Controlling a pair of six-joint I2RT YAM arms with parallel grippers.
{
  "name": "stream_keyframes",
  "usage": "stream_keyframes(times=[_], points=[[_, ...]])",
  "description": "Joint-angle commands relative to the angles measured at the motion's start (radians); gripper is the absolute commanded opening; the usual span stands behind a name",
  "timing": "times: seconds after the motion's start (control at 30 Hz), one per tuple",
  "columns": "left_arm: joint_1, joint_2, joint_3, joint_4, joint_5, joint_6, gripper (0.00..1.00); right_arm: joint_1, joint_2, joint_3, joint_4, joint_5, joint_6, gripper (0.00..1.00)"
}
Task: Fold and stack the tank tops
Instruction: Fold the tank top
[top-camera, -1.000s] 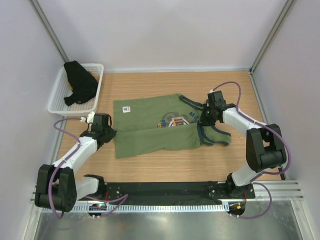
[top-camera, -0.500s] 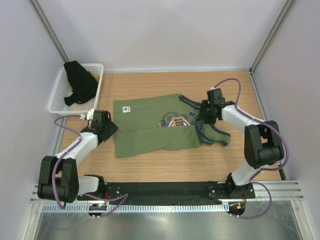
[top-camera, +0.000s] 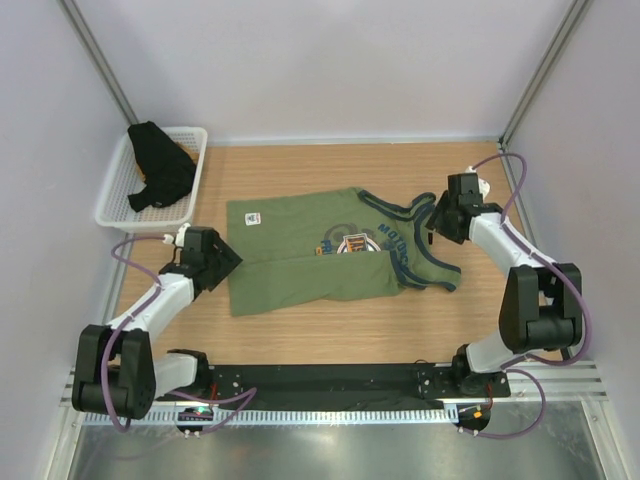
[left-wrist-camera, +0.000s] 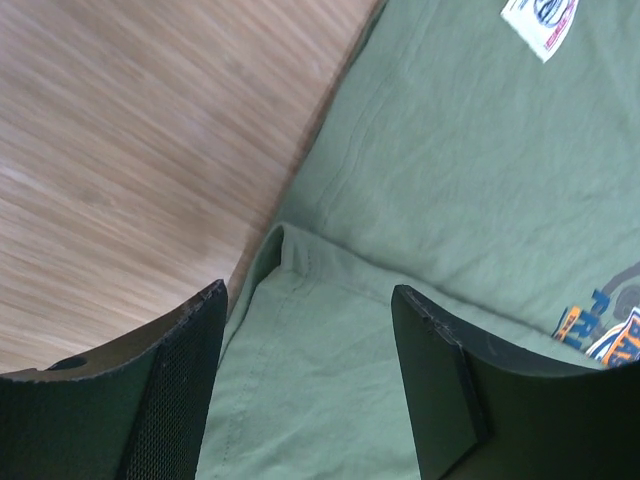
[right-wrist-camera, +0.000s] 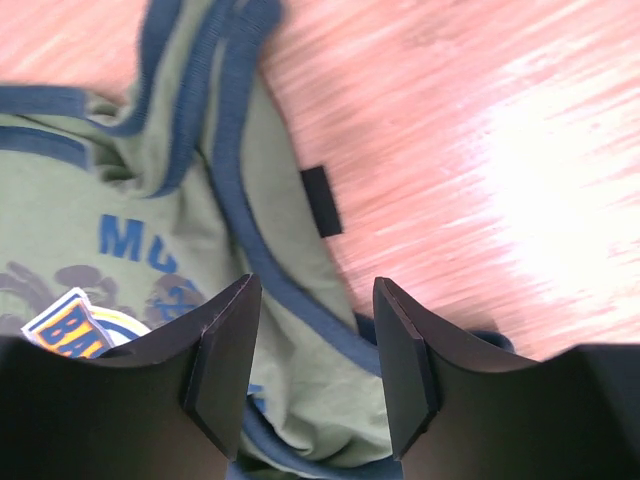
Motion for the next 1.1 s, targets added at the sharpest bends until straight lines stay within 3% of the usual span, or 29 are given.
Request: stream_keyframes(times=[0.0,0.17,0.37,0.47,0.5,0.63,0.77,0.87,0.93,1.07], points=[[0.007,-0.013,-0.025,0.036,0.077,0.019,0.68,-0.006,0.000,-0.031,0.024,0.008,0.010,0.54],[0.006,-0.008,-0.040,0.049,0.097,0.036,0.69,-0.020,0.079,-0.052,0.091,-0.116,0.006,0.52],[0.007,0.012,-0.029,0.056,0.108,0.048,0.68,-0.026,0.176,-0.031,0.113,-0.149,0.002,0.49],[0.007,0.018,-0.031,0.063,0.108,0.048,0.68,-0.043,0.207,-0.002,0.087,-0.100,0.007,0.19],[0.006,0.018,-0.031,0.065,0.110,0.051,0.68,-0.051,0.217,0.007,0.082,-0.051,0.010,0.03],[0.007,0.036,-0.031,0.077,0.111,0.054,0.68,-0.054,0.222,0.101,0.013,0.125,0.016,0.01],[0.007,0.066,-0.025,0.091,0.122,0.056,0.67,-0.052,0.248,0.175,-0.025,0.180,0.006,0.01],[0.006,0.078,-0.022,0.096,0.119,0.059,0.67,-0.054,0.247,0.189,-0.045,0.212,-0.001,0.10],[0.007,0.082,-0.019,0.097,0.110,0.062,0.67,-0.054,0.207,0.163,-0.037,0.226,0.010,0.33],[0.007,0.102,0.001,0.109,0.085,0.057,0.68,-0.054,0.104,0.103,-0.014,0.264,0.030,0.58]])
